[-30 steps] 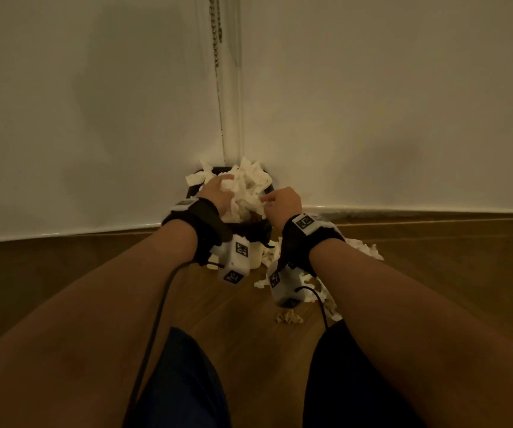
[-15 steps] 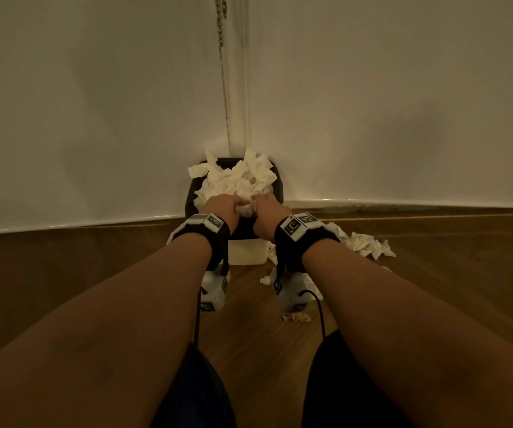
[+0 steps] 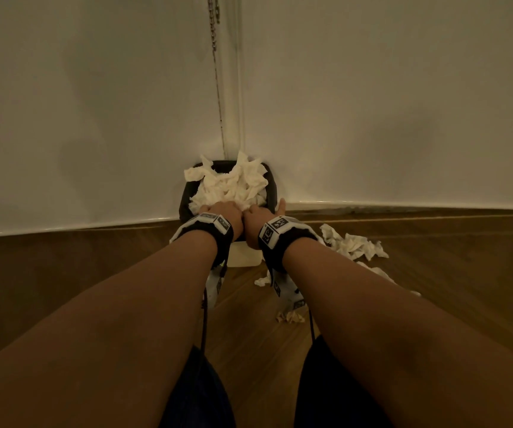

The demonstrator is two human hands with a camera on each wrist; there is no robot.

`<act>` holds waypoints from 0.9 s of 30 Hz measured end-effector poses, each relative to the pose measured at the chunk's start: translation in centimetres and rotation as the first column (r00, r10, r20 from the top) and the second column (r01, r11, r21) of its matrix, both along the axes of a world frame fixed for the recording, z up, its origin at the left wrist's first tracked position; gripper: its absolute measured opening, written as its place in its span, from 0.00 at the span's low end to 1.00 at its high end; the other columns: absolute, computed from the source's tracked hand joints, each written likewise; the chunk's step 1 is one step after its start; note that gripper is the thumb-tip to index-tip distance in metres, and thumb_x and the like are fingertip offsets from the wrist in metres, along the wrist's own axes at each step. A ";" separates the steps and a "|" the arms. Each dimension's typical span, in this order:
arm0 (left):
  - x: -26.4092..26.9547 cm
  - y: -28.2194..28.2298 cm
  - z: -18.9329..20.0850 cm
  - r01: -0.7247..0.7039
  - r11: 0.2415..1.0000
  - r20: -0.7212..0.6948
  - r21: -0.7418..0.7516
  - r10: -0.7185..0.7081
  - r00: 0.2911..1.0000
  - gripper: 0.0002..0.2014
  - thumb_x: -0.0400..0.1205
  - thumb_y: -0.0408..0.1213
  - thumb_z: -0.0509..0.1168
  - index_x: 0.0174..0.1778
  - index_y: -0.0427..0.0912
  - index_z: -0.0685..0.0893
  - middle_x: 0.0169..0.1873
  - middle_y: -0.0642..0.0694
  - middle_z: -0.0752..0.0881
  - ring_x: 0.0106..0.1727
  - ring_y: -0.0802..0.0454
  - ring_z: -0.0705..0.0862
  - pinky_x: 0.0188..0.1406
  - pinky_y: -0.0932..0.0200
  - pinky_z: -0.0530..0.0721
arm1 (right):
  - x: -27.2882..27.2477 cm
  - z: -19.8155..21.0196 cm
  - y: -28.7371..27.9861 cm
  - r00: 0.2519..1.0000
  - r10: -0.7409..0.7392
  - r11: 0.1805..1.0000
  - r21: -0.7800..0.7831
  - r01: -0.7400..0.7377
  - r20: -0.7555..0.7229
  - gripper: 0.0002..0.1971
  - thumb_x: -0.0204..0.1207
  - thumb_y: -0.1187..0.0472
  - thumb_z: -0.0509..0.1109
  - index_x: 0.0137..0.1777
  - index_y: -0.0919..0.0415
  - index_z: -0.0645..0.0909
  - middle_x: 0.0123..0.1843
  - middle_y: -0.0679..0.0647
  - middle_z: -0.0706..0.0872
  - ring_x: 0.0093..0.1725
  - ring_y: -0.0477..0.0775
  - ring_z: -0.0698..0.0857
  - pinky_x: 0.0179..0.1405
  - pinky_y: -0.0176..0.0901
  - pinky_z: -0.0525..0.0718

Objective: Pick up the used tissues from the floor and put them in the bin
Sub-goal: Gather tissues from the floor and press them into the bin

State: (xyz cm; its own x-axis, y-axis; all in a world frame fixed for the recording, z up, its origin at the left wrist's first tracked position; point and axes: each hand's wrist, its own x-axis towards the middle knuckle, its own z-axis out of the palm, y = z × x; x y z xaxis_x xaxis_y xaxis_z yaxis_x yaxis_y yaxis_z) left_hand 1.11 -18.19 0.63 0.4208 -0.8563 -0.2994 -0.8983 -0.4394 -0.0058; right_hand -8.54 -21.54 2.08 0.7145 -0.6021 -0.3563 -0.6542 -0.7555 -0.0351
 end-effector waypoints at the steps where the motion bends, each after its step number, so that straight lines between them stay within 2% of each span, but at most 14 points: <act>1: 0.0 0.1 0.2 0.006 1.000 -0.006 0.021 -0.006 1.000 0.20 0.84 0.42 0.54 0.73 0.49 0.72 0.73 0.45 0.74 0.71 0.43 0.73 0.73 0.42 0.67 | -0.1 0.0 0.0 1.000 0.009 1.000 -0.009 -0.009 -0.012 0.28 0.77 0.57 0.63 0.78 0.52 0.64 0.76 0.55 0.69 0.77 0.60 0.66 0.72 0.79 0.37; 4: -0.3 0.6 0.8 -0.003 1.000 -0.023 0.021 0.004 1.000 0.24 0.85 0.44 0.50 0.79 0.48 0.63 0.78 0.43 0.66 0.77 0.41 0.66 0.76 0.39 0.63 | -0.7 0.3 0.0 1.000 0.007 1.000 -0.002 -0.007 -0.012 0.30 0.78 0.55 0.62 0.80 0.49 0.60 0.78 0.55 0.67 0.79 0.60 0.64 0.74 0.77 0.38; 6: -0.6 1.3 1.8 -0.008 1.000 -0.028 -0.012 0.007 1.000 0.24 0.86 0.45 0.50 0.80 0.48 0.62 0.79 0.42 0.64 0.78 0.40 0.64 0.77 0.39 0.61 | -1.2 1.2 -0.1 0.998 -0.047 0.997 0.070 0.043 0.051 0.28 0.80 0.54 0.60 0.80 0.46 0.60 0.79 0.53 0.66 0.79 0.59 0.63 0.77 0.71 0.40; 7: -0.6 1.7 2.4 -0.005 0.999 -0.038 -0.044 0.003 0.999 0.24 0.86 0.46 0.51 0.79 0.48 0.65 0.79 0.42 0.65 0.78 0.41 0.65 0.77 0.40 0.62 | -1.7 1.8 0.0 0.994 -0.068 0.993 0.101 0.059 0.082 0.28 0.81 0.55 0.60 0.80 0.45 0.60 0.80 0.54 0.65 0.79 0.59 0.63 0.78 0.68 0.43; 9: -0.8 2.5 4.1 -0.001 0.991 -0.073 -0.136 -0.009 0.997 0.22 0.84 0.47 0.52 0.74 0.48 0.72 0.75 0.42 0.71 0.74 0.42 0.70 0.73 0.43 0.68 | -2.7 3.2 0.0 0.987 -0.074 0.993 0.098 0.061 0.143 0.30 0.78 0.60 0.63 0.80 0.48 0.61 0.78 0.57 0.67 0.76 0.62 0.68 0.77 0.64 0.57; 11: -1.4 3.3 5.9 -0.026 0.964 -0.080 -0.264 0.005 0.997 0.19 0.82 0.47 0.55 0.68 0.51 0.77 0.70 0.44 0.77 0.69 0.42 0.75 0.67 0.45 0.74 | -4.1 4.5 -0.1 0.972 -0.066 0.997 0.051 0.056 0.225 0.28 0.77 0.62 0.64 0.78 0.53 0.65 0.73 0.62 0.71 0.70 0.65 0.73 0.68 0.56 0.72; 13: -2.3 4.0 7.5 -0.054 0.929 -0.083 -0.365 0.025 0.996 0.16 0.81 0.46 0.57 0.64 0.53 0.79 0.64 0.47 0.80 0.64 0.44 0.78 0.62 0.46 0.77 | -5.7 5.9 -0.3 0.952 -0.096 0.995 0.036 0.090 0.290 0.25 0.79 0.62 0.62 0.77 0.55 0.66 0.69 0.64 0.73 0.68 0.65 0.73 0.66 0.54 0.74; 16: -4.6 4.2 9.6 -0.042 0.909 -0.134 -0.415 -0.015 0.991 0.15 0.81 0.44 0.57 0.64 0.52 0.78 0.61 0.46 0.81 0.61 0.44 0.80 0.59 0.46 0.79 | -7.9 7.7 -0.4 0.928 -0.142 0.989 0.014 0.146 0.344 0.21 0.80 0.65 0.58 0.74 0.58 0.71 0.70 0.63 0.74 0.69 0.64 0.73 0.69 0.51 0.72; 19: -7.3 3.7 10.9 0.033 0.906 -0.165 -0.421 -0.112 0.980 0.16 0.83 0.41 0.55 0.65 0.48 0.77 0.60 0.44 0.83 0.58 0.44 0.81 0.59 0.50 0.80 | -10.3 8.6 -0.2 0.898 -0.190 0.979 0.011 0.203 0.397 0.20 0.81 0.65 0.57 0.71 0.56 0.74 0.71 0.59 0.77 0.70 0.59 0.75 0.67 0.45 0.72; 22: -10.0 3.0 11.1 0.111 0.924 -0.176 -0.366 -0.186 0.967 0.16 0.83 0.39 0.56 0.67 0.47 0.76 0.61 0.42 0.83 0.59 0.44 0.81 0.57 0.54 0.79 | -12.6 8.6 -0.1 0.905 -0.238 0.968 0.007 0.251 0.353 0.18 0.81 0.64 0.59 0.69 0.56 0.78 0.70 0.58 0.79 0.67 0.57 0.79 0.64 0.45 0.76; 27: -14.0 1.9 7.9 0.218 0.959 -0.159 -0.182 -0.248 0.956 0.15 0.84 0.39 0.57 0.63 0.41 0.81 0.61 0.39 0.83 0.59 0.42 0.82 0.53 0.56 0.77 | -16.4 7.4 -0.9 0.934 -0.249 0.966 -0.003 0.258 0.255 0.15 0.81 0.62 0.62 0.66 0.60 0.81 0.65 0.59 0.83 0.63 0.59 0.81 0.61 0.46 0.78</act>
State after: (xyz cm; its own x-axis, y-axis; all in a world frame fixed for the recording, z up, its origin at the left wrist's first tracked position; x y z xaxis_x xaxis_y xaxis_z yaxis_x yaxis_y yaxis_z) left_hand -12.92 -16.30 8.57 0.1561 -0.9670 -0.2015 -0.9555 -0.1995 0.2173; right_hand -24.99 -22.43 9.48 0.5998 -0.7838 -0.1607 -0.7976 -0.5697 -0.1984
